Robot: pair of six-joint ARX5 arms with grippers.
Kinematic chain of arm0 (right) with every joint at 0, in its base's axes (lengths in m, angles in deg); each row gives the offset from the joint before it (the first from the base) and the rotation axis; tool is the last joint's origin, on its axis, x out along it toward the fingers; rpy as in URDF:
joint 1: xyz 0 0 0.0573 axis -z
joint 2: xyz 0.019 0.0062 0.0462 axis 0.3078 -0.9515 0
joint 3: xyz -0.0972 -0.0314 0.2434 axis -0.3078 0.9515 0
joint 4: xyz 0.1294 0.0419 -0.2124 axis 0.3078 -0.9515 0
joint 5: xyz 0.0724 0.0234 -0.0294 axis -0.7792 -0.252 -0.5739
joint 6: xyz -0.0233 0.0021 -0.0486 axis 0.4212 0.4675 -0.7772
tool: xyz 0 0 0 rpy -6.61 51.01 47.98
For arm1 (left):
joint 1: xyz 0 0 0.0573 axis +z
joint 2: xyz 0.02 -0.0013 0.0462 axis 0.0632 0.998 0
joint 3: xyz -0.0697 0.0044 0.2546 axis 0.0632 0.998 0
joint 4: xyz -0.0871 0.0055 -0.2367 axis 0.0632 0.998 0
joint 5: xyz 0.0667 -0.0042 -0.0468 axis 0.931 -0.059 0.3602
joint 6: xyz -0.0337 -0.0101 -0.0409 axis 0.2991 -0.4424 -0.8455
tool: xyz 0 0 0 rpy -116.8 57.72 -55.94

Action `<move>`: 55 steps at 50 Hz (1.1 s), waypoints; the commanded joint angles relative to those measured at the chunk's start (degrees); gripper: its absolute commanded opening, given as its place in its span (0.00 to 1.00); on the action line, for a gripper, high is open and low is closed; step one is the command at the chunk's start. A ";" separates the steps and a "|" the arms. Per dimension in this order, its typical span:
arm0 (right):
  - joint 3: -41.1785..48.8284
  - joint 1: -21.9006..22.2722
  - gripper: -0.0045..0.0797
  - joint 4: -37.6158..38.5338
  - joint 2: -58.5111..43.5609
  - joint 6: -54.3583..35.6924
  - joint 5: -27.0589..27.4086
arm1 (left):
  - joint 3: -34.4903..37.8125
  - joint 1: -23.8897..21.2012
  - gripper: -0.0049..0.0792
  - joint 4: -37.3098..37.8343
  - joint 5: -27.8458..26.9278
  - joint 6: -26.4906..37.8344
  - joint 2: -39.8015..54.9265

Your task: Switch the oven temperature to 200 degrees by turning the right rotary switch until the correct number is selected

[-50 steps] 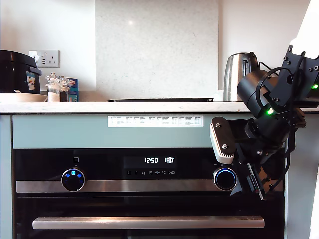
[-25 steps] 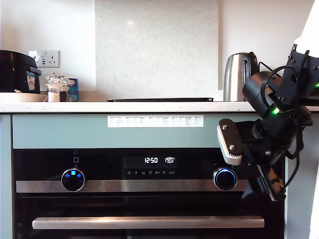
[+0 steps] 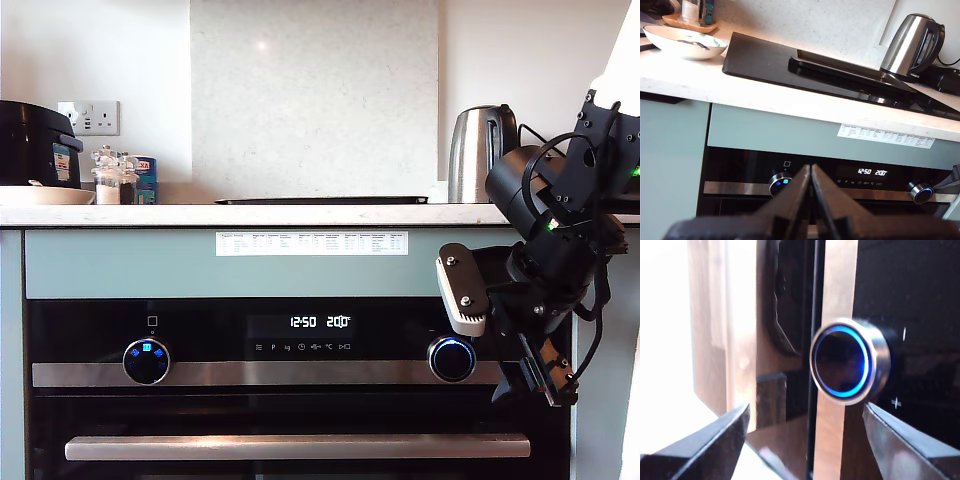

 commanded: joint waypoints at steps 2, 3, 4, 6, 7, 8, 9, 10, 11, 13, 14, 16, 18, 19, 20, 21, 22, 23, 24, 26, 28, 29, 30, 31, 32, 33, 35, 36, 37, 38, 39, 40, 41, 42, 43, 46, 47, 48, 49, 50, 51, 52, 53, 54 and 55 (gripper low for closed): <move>1.22 -0.46 0.83 0.42 -1.49 0.07 2.08 | -0.74 0.15 0.03 -0.48 0.00 0.33 -0.07; 1.22 -0.46 0.83 0.42 -1.49 0.07 2.38 | -0.74 0.15 0.03 -0.50 0.00 0.33 -0.07; 1.22 -0.46 0.83 0.44 -1.49 0.07 2.91 | -0.74 0.15 0.03 -0.48 0.00 0.33 -0.07; 1.22 -0.46 0.83 0.52 -1.49 0.11 3.78 | -0.74 0.15 0.03 -0.48 0.00 0.33 -0.07; 1.22 -0.46 0.83 0.61 -1.49 0.15 4.20 | -0.74 0.15 0.03 -0.48 0.00 0.33 -0.07; 1.22 -0.48 0.83 0.72 -1.49 0.31 4.68 | -0.74 0.15 0.03 -0.48 0.00 0.33 -0.07; 1.22 -0.48 0.83 0.85 -1.49 0.44 4.94 | -0.74 0.15 0.03 -0.48 0.00 0.33 -0.07; 1.22 -0.48 0.83 0.94 -1.49 0.74 5.20 | -0.74 0.15 0.03 -0.50 0.00 0.33 -0.07; 1.22 -0.48 0.83 1.09 -1.49 1.16 5.38 | -0.74 0.15 0.03 -0.48 0.00 0.33 -0.07; 1.22 -0.50 0.83 1.44 -1.46 2.16 6.08 | -0.74 0.15 0.03 -0.48 0.00 0.33 -0.07; 1.22 -0.52 0.83 1.51 -1.46 2.56 6.34 | -0.74 0.15 0.03 -0.48 0.00 0.33 -0.07; 1.22 -0.52 0.83 1.44 -1.46 3.34 6.45 | -0.74 0.15 0.03 -0.48 0.00 0.33 -0.07; 1.22 -0.59 0.83 1.20 -1.46 3.96 6.45 | -0.74 0.15 0.03 -0.48 0.00 0.33 -0.07; 1.22 -0.63 0.83 0.94 -1.46 4.28 6.47 | -0.74 0.15 0.03 -0.48 0.00 0.33 -0.07; 1.22 -0.66 0.83 0.66 -1.44 4.66 6.54 | -0.74 0.15 0.03 -0.48 0.00 0.33 -0.07; 1.22 -0.70 0.83 0.37 -1.38 4.92 6.62 | -0.74 0.15 0.03 -0.48 0.00 0.33 -0.07; 1.22 -0.90 0.83 0.07 -1.33 5.27 6.73 | -0.74 0.15 0.03 -0.48 0.00 0.33 -0.07; 1.22 -1.05 0.83 -0.37 -1.16 5.95 7.15 | -0.74 0.15 0.03 -0.48 0.00 0.33 -0.07; 1.22 -1.18 0.83 -0.63 -1.11 6.69 7.48 | -0.74 0.15 0.03 -0.48 0.00 0.33 -0.07; 1.22 -1.57 0.83 -1.09 -0.87 8.59 8.02 | -0.74 0.15 0.03 -0.48 0.00 0.33 -0.07; 1.22 -1.79 0.83 -1.73 -0.52 10.34 8.79 | -0.74 0.15 0.03 -0.48 0.00 0.33 -0.07; 1.22 -1.84 0.83 -2.01 -0.37 11.13 9.14 | -0.74 0.15 0.03 -0.48 0.00 0.33 -0.07; 1.22 -1.95 0.83 -2.40 -0.07 12.20 9.25 | -0.74 0.15 0.03 -0.48 0.00 0.33 -0.07; 1.22 -2.08 0.83 -2.91 0.17 12.90 9.27 | -0.74 0.15 0.03 -0.48 0.00 0.33 -0.07; 1.22 -2.19 0.83 -3.37 0.44 13.68 9.40 | -0.74 0.15 0.03 -0.46 0.00 0.33 -0.07; 1.22 -2.34 0.83 -3.87 0.74 14.38 9.51 | -0.74 0.15 0.03 -0.46 0.00 0.33 -0.07; 1.22 -2.62 0.83 -5.03 1.51 16.17 9.64 | -0.74 0.15 0.03 -0.46 0.00 0.33 -0.07; 1.22 -2.71 0.83 -5.49 1.86 17.51 9.68 | -0.74 0.15 0.03 -0.46 0.00 0.33 -0.07; 1.22 -2.86 0.83 -5.92 2.27 18.67 9.68 | -0.74 0.15 0.03 -0.48 0.00 0.33 -0.07; 1.22 -2.95 0.83 -6.38 2.71 20.02 9.68 | -0.74 0.15 0.03 -0.46 0.00 0.33 -0.07; 1.22 -3.06 0.83 -7.08 3.23 21.42 9.68 | -0.74 0.15 0.03 -0.46 0.00 0.33 -0.07; 1.22 -3.21 0.83 -7.85 3.87 23.02 9.68 | -0.74 0.15 0.03 -0.46 0.00 0.33 -0.07; 1.22 -3.30 0.83 -8.76 4.35 24.17 9.68 | -0.74 0.15 0.03 -0.46 -0.02 0.33 -0.07; 1.22 -3.32 0.83 -9.66 5.01 25.77 9.66 | -0.74 0.15 0.03 -0.46 -0.02 0.33 -0.07; 1.22 -3.45 0.83 -10.67 5.42 27.41 9.64 | -0.74 0.15 0.03 -0.46 -0.02 0.33 -0.07; 1.22 -3.72 0.83 -13.99 7.82 32.54 9.57 | -0.74 0.15 0.03 -0.46 -0.02 0.33 -0.07; 1.22 -3.80 0.83 -15.45 8.72 34.51 9.51 | -0.74 0.15 0.03 -0.46 -0.02 0.31 -0.07; 1.22 -3.93 0.83 -16.98 9.68 36.63 9.29 | -0.74 0.15 0.03 -0.46 -0.02 0.31 -0.07; 1.22 -4.02 0.83 -18.34 10.56 38.47 9.09 | -0.74 0.15 0.03 -0.46 -0.02 0.31 -0.07; 1.22 -4.04 0.83 -19.91 11.56 40.61 8.83 | -0.74 0.15 0.03 -0.46 -0.02 0.31 -0.07; 1.22 -4.13 0.83 -21.38 12.52 42.71 8.37 | -0.74 0.15 0.03 -0.46 -0.02 0.31 -0.07; 1.22 -4.33 0.83 -22.25 13.44 44.74 7.96 | -0.74 0.15 0.03 -0.46 -0.02 0.31 -0.07; 1.22 -4.46 0.83 -23.76 14.16 46.58 7.45 | -0.74 0.15 0.03 -0.46 -0.02 0.31 -0.07; 1.22 -4.63 0.83 -25.22 15.37 48.68 7.06 | -0.74 0.15 0.03 -0.46 -0.02 0.31 -0.07; 1.22 -4.81 0.83 -26.56 16.22 50.25 6.54 | -0.74 0.15 0.03 -0.46 -0.02 0.31 -0.07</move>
